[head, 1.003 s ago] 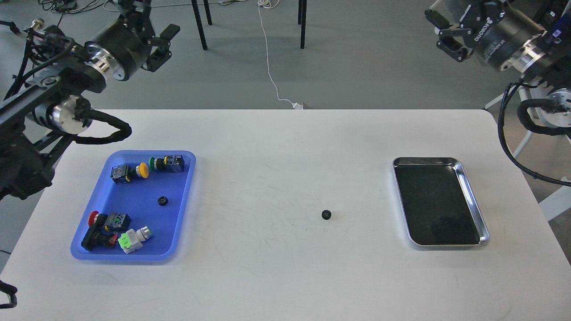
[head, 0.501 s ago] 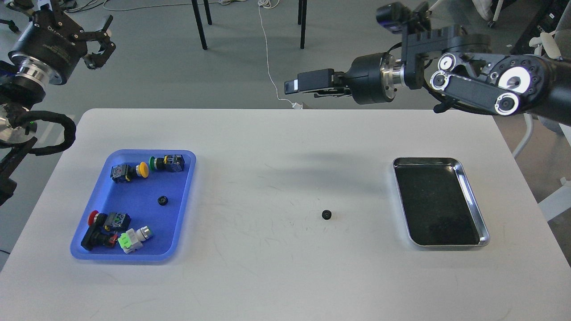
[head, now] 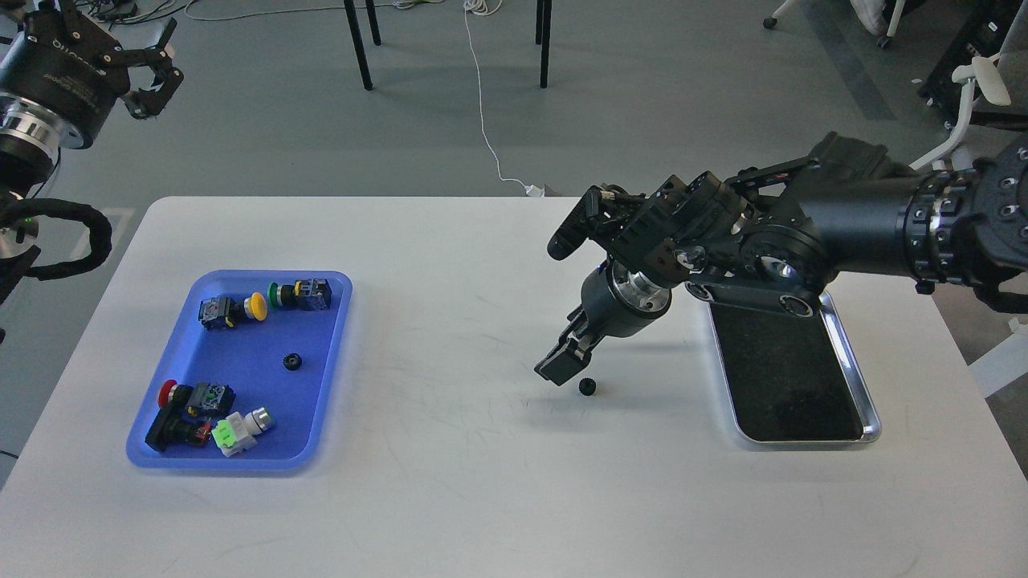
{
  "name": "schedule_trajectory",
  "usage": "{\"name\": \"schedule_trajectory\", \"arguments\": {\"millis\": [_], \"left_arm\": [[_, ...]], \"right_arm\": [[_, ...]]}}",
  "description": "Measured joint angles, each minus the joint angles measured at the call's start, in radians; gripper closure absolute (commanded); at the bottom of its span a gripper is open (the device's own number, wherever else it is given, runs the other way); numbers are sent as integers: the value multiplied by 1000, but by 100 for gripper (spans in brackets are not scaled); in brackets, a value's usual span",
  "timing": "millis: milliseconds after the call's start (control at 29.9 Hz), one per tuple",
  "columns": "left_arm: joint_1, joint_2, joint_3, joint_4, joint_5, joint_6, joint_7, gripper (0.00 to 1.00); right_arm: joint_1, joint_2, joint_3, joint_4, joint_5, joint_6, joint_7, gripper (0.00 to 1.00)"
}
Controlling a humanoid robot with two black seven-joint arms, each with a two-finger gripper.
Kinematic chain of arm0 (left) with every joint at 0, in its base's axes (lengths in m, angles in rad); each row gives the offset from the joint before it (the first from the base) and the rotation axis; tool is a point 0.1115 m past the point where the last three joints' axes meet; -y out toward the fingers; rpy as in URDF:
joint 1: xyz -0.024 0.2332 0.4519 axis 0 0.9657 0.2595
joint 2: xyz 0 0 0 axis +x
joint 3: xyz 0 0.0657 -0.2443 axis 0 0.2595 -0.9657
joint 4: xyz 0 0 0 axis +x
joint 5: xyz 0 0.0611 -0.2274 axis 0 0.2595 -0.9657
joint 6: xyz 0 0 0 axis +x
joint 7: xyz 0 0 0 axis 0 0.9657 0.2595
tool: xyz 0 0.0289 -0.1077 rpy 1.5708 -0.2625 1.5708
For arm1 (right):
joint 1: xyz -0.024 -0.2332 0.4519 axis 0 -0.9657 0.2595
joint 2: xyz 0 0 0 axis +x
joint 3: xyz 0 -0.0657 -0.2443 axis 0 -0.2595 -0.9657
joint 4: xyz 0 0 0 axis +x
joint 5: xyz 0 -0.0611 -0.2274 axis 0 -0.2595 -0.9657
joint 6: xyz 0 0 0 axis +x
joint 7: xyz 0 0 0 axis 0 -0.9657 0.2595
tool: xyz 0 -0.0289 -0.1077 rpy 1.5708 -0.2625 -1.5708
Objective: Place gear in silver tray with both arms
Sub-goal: 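Reach the right gripper down over the black gear on the table, then close the right gripper on the black gear and lift it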
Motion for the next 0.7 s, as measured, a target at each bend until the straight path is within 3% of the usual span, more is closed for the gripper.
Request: {"name": "schedule_trajectory", "arguments": {"millis": [702], "left_arm": [[4, -2, -4, 1, 0, -1, -4, 2]], "right_arm": [[-93, 27, -32, -76, -49, -4, -6, 47]]}}
